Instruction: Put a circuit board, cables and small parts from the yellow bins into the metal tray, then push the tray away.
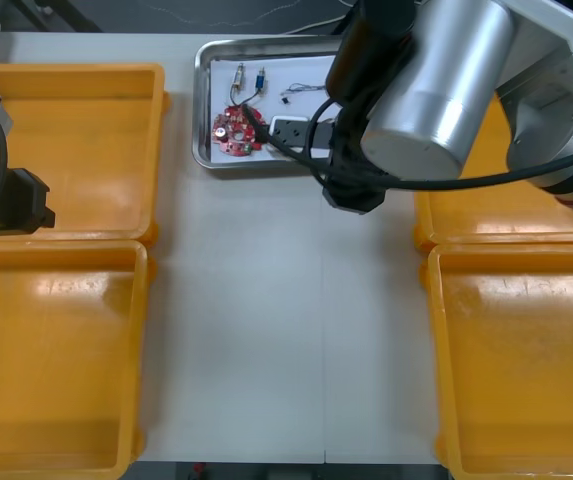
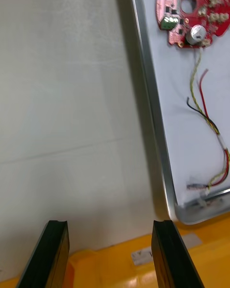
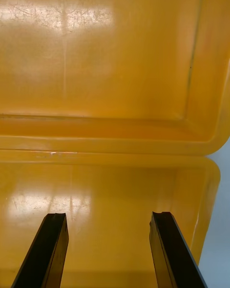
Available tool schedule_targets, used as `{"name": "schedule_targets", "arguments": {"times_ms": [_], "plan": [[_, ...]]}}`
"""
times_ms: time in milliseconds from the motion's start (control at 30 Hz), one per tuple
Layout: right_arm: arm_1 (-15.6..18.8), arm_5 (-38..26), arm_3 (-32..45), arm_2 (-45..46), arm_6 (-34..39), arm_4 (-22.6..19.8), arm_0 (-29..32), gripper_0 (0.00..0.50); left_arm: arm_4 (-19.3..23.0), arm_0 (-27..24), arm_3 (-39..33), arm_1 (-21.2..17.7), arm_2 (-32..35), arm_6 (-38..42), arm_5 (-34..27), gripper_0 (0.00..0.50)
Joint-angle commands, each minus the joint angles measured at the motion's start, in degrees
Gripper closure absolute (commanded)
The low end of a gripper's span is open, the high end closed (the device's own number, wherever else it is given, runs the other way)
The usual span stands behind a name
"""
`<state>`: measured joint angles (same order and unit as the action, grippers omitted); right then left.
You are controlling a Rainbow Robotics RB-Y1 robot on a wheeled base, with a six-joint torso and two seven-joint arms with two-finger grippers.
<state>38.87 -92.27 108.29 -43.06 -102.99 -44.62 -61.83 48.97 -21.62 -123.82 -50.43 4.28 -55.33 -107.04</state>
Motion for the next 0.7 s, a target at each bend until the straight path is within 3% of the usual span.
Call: {"name": "schedule_targets", "arguments": {"times_ms": [33,367,700], "plan": [[3.76,-3.26,2.54,8.60,2.79,-1.79,2.68,0.000,-0.54,0.96,-0.81,-2.57,1.79,-4.26,-0.36,0.000],[7.71,-13.37,2.72,19.50,7.63,-3.46,7.43,0.000,-0.54,0.96,-0.81,-2.57,1.79,-4.26,-0.36,0.000],[10.61,-17.33,5.62,35.76,16.86,-5.21,19.38,0.000,-0.54,0.96,-0.81,-2.57,1.79,-4.26,-0.36,0.000]]}}
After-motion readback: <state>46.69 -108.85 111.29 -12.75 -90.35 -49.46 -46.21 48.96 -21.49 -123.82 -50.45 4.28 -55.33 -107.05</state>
